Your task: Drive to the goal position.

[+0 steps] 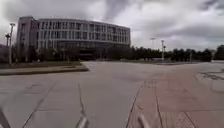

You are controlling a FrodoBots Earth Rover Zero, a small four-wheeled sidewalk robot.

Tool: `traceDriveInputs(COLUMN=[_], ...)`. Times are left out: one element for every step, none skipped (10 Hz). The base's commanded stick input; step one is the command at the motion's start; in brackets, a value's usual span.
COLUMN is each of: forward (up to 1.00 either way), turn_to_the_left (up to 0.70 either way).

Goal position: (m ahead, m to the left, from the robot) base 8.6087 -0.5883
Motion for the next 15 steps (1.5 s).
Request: traceDriveInputs(forward=[0.7,0.7,0.7,0.7,0.7,0.7,0.7,0.7,0.7,0.7,0.7,0.7,0.7,0.7,0.7], turn_to_the_left=[-0.34,-0.34,-0.34,-0.34,-0.21,-0.11,-0.06,-0.01,0.01,0.01,0.01,0.01,0.01,0.01,0.01])
